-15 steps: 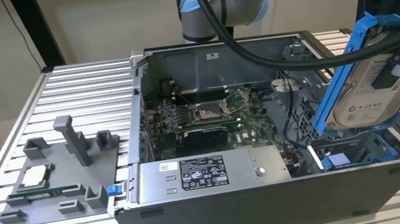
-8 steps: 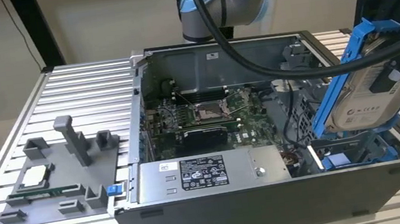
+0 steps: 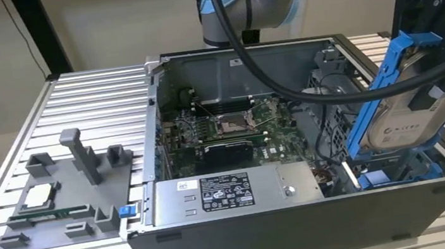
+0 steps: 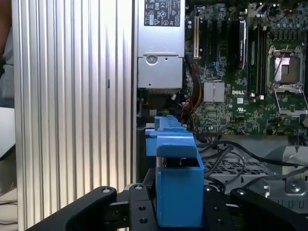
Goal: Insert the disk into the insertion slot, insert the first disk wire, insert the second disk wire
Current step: 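Insert the disk into the insertion slot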
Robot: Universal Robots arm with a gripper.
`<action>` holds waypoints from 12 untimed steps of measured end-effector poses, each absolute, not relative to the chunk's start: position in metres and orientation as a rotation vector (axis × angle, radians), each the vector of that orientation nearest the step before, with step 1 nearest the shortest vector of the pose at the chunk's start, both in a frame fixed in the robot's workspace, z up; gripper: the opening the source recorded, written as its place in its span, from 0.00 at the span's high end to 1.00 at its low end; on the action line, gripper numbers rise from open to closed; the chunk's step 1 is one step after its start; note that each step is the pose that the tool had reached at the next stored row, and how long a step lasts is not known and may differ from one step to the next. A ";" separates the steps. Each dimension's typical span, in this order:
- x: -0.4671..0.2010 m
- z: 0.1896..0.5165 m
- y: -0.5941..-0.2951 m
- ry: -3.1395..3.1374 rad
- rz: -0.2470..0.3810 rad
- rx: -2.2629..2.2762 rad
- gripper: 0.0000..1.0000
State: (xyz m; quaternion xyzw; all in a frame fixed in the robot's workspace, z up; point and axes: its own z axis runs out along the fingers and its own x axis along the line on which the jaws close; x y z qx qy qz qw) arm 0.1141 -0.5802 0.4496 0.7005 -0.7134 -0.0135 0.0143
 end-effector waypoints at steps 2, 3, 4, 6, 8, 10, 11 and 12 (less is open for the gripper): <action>0.116 0.447 -0.580 -2.221 -0.043 2.181 1.00; 0.117 0.446 -0.581 -2.222 -0.043 2.181 1.00; 0.117 0.445 -0.581 -2.222 -0.044 2.181 1.00; 0.119 0.443 -0.581 -2.222 -0.044 2.182 1.00; 0.120 0.442 -0.581 -2.222 -0.044 2.181 1.00; 0.120 0.442 -0.581 -2.222 -0.044 2.181 1.00; 0.120 0.442 -0.581 -2.222 -0.045 2.181 1.00; 0.120 0.442 -0.581 -2.222 -0.045 2.181 1.00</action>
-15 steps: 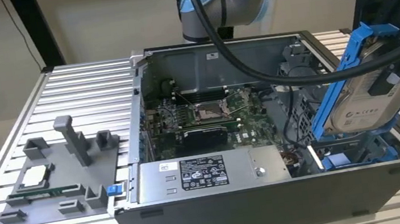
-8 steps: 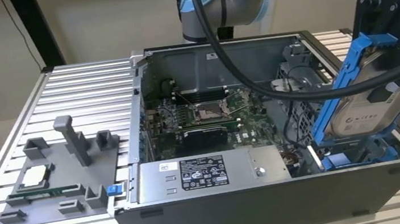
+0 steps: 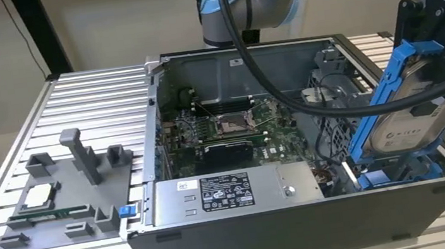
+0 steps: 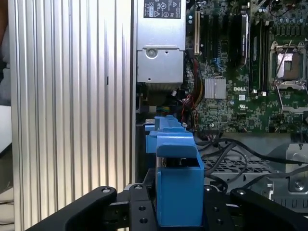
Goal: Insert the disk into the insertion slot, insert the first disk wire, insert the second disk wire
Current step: 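Insert the disk into the insertion slot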
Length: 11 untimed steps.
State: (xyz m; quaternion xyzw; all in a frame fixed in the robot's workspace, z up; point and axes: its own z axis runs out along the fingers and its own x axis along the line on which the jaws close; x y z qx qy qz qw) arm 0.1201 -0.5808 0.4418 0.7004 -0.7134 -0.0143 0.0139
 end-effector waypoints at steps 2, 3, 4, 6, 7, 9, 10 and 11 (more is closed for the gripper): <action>0.120 0.442 -0.581 -2.222 -0.045 2.181 1.00; 0.120 0.442 -0.581 -2.222 -0.045 2.181 1.00; 0.120 0.442 -0.581 -2.221 -0.045 2.181 1.00; 0.120 0.441 -0.581 -2.222 -0.045 2.181 1.00; 0.120 0.441 -0.581 -2.222 -0.045 2.181 1.00; 0.121 0.440 -0.581 -2.221 -0.045 2.181 1.00; 0.121 0.440 -0.581 -2.221 -0.045 2.181 1.00; 0.121 0.439 -0.581 -2.221 -0.045 2.181 1.00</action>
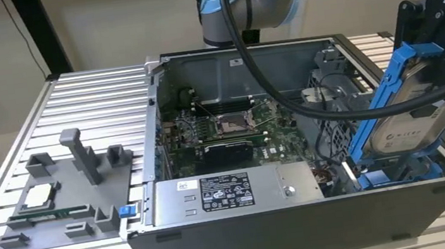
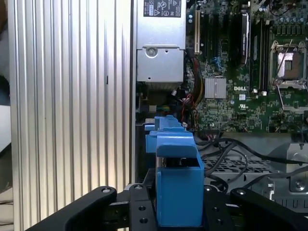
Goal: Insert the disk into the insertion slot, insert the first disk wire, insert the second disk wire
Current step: 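Insert the disk into the insertion slot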
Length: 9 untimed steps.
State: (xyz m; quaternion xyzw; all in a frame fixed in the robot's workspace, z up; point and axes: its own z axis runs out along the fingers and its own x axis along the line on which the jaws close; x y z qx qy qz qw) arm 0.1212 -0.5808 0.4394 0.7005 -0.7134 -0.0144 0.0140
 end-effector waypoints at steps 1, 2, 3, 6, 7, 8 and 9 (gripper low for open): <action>0.121 0.439 -0.581 -2.222 -0.045 2.181 1.00; 0.121 0.438 -0.581 -2.222 -0.045 2.181 1.00; 0.122 0.437 -0.581 -2.222 -0.045 2.181 1.00; 0.123 0.435 -0.581 -2.222 -0.045 2.181 1.00; 0.124 0.434 -0.581 -2.222 -0.045 2.181 1.00; 0.124 0.433 -0.581 -2.222 -0.045 2.181 1.00; 0.125 0.432 -0.581 -2.222 -0.045 2.181 1.00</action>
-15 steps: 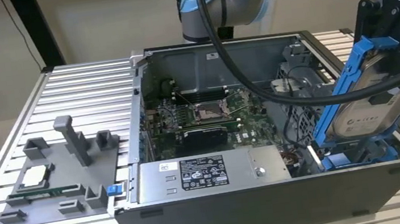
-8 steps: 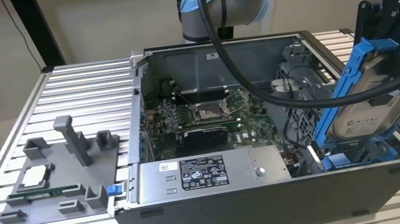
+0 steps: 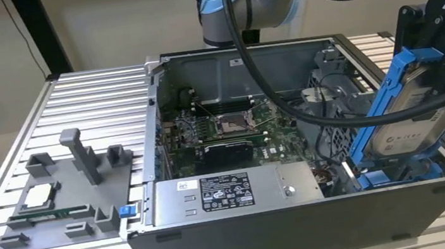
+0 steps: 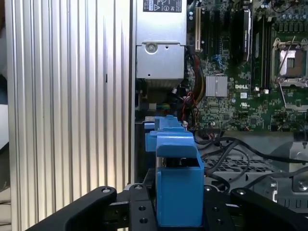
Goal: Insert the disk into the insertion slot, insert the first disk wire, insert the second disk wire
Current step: 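Insert the disk into the insertion slot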
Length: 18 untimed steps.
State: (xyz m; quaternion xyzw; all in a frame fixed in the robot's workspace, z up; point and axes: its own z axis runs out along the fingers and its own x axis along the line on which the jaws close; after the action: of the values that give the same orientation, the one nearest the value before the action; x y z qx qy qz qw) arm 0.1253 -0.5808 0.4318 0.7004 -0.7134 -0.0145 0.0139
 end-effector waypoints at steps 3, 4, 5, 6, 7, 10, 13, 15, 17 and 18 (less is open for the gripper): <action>0.128 0.428 -0.581 -2.223 -0.048 2.182 1.00; 0.129 0.427 -0.581 -2.224 -0.050 2.183 1.00; 0.129 0.426 -0.581 -2.225 -0.053 2.184 1.00; 0.129 0.425 -0.581 -2.226 -0.055 2.185 1.00; 0.130 0.424 -0.581 -2.226 -0.057 2.186 1.00; 0.130 0.421 -0.581 -2.229 -0.063 2.189 1.00; 0.132 0.418 -0.581 -2.233 -0.072 2.193 1.00; 0.135 0.415 -0.581 -2.235 -0.077 2.195 1.00; 0.135 0.413 -0.581 -2.236 -0.080 2.196 1.00; 0.135 0.412 -0.581 -2.236 -0.080 2.196 1.00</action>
State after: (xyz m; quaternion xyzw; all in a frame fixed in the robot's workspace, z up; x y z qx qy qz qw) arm 0.1353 -0.5807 0.4123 0.7005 -0.7131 -0.0256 0.0031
